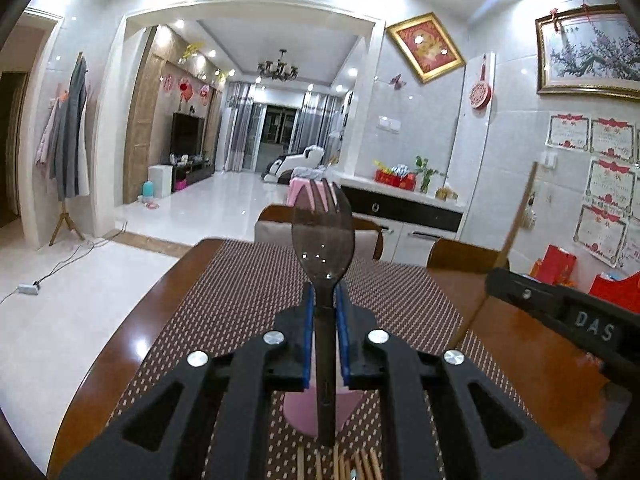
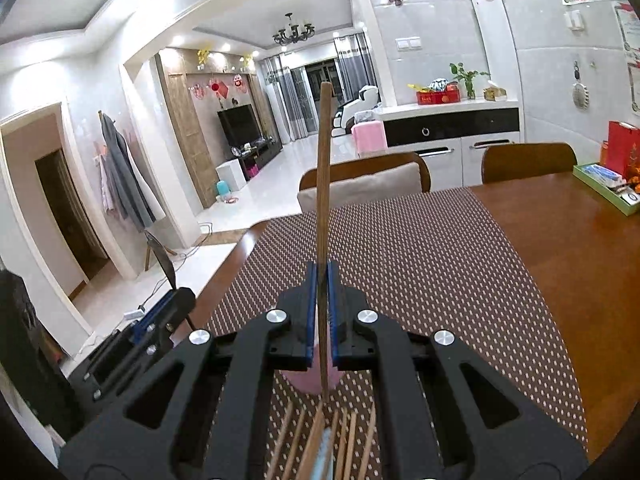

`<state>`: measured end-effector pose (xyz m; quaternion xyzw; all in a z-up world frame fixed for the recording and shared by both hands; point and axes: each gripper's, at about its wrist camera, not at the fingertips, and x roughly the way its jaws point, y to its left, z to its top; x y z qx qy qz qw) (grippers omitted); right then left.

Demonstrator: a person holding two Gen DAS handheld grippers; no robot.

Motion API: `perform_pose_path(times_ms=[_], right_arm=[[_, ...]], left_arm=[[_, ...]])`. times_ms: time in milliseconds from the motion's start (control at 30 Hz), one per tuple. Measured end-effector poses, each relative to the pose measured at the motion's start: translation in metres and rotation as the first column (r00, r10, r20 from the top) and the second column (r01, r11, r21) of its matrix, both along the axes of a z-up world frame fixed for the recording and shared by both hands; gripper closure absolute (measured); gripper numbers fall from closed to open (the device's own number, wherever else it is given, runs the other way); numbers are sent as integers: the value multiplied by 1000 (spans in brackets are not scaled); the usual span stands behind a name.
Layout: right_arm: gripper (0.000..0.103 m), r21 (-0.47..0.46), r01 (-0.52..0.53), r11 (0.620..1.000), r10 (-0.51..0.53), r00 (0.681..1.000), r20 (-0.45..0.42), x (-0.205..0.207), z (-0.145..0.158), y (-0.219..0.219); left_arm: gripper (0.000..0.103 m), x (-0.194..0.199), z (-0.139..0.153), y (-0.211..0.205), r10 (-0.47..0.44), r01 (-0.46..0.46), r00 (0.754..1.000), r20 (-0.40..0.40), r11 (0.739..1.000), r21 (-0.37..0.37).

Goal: Organize utensils
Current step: 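Lower the chopstick into the pink cup with the right gripper while the left gripper carries the spoon over, then lower the spoon into the pink cup and open the left gripper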

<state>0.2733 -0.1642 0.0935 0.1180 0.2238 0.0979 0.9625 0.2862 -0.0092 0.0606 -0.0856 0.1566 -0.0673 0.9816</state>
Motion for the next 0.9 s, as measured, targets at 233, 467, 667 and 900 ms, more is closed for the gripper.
perform_pose_path(times_ms=[233,467,667,900], right_arm=[[97,15,-18,1000,17,998,59,19,12,3],[97,57,-22,998,21,1000,12,48,-3,6],[97,83,-28,996,26,999,29,53,4,2],[97,62,-24,998,21,998,51,56,8,10]], left_arm=[[92,35,11,-11,3,-2,999,38,1000,-11],[92,63,-8,-20,11,-12,999,37,1000,19],[92,81,-33,-13,20,-20,1000,-10,999,25],[92,98,-57,-14,20,-17,997,-68,999,45]])
